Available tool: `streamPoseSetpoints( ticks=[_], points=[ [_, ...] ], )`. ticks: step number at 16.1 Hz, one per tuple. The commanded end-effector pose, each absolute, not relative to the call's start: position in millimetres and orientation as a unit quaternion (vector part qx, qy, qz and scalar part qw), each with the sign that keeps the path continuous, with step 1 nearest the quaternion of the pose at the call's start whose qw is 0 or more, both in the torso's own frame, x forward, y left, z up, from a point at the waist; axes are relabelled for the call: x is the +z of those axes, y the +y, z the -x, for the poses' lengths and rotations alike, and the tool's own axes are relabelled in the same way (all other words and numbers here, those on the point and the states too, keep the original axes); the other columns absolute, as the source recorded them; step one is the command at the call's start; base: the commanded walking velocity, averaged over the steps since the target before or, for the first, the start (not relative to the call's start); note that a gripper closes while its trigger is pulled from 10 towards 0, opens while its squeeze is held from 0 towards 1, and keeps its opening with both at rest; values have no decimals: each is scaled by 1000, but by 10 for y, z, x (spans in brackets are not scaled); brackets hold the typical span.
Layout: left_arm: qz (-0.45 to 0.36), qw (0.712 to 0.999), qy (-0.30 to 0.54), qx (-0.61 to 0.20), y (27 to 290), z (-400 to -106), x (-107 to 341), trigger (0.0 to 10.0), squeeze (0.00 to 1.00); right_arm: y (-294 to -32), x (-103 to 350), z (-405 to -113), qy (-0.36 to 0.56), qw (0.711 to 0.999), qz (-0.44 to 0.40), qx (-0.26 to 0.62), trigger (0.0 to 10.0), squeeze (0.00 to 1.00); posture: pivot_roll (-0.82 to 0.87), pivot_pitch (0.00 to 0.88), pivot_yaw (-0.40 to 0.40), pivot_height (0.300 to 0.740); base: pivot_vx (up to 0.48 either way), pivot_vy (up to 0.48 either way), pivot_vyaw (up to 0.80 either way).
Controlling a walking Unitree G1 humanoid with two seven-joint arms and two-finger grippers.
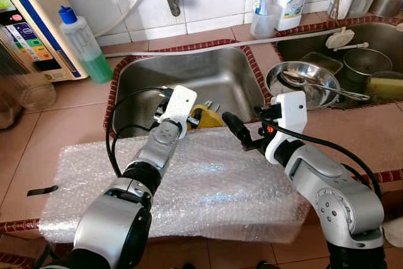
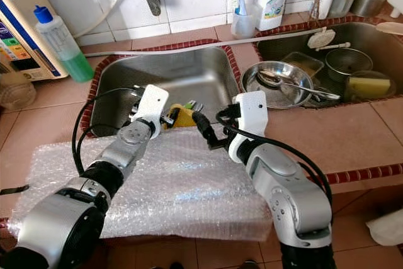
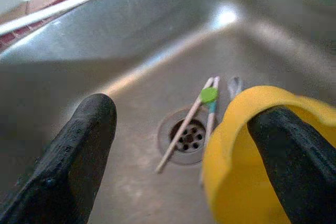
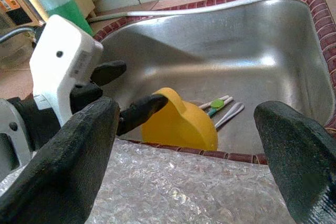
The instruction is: Kitchen organization
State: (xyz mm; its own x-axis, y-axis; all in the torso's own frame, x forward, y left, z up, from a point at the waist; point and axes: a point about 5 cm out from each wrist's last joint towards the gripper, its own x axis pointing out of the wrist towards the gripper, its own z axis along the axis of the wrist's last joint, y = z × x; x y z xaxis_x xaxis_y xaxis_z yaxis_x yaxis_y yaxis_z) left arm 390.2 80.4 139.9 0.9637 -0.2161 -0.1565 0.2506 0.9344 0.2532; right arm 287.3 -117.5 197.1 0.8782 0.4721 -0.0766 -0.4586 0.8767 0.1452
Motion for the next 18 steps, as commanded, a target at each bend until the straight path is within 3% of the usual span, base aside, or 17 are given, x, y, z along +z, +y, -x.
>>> streamPoseSetpoints(
  ticks=[1,3,4,5,7,10,13,18],
  points=[
    [-110,989,38,-88,915,-3927,1473,10000,0,-1131,2005,-2868,46,965,-59,250,10000,1000,-353,158,155,740,0,0,0],
    [-116,988,36,-98,919,-3930,1479,10000,0,-1131,2004,-2871,45,965,-56,252,10000,1000,-351,158,156,740,0,0,0],
    [-144,967,92,-187,759,-3852,1302,10000,0,-1134,2003,-2875,45,965,-55,251,10000,1000,-349,158,156,740,0,0,0],
    [-166,961,103,-197,729,-3812,1221,10000,0,-1132,2004,-2878,44,966,-55,250,10000,1000,-348,158,156,740,0,0,0],
    [-166,971,86,-151,820,-3834,1243,10000,0,-1130,2008,-2880,44,965,-54,251,10000,1000,-351,160,156,740,0,0,0],
    [-165,972,81,-148,848,-3841,1261,10000,0,-1130,2006,-2879,43,966,-54,251,10000,1000,-352,162,158,740,0,0,0],
    [-100,989,33,-101,940,-3893,1455,10000,0,-1202,2088,-2915,12,977,-35,209,10000,1000,-358,166,162,740,0,0,0],
    [-19,992,-25,-123,897,-3718,1585,10000,0,-1467,2238,-3017,-47,991,55,112,10000,1000,-355,169,160,740,0,0,0]
  ],
)
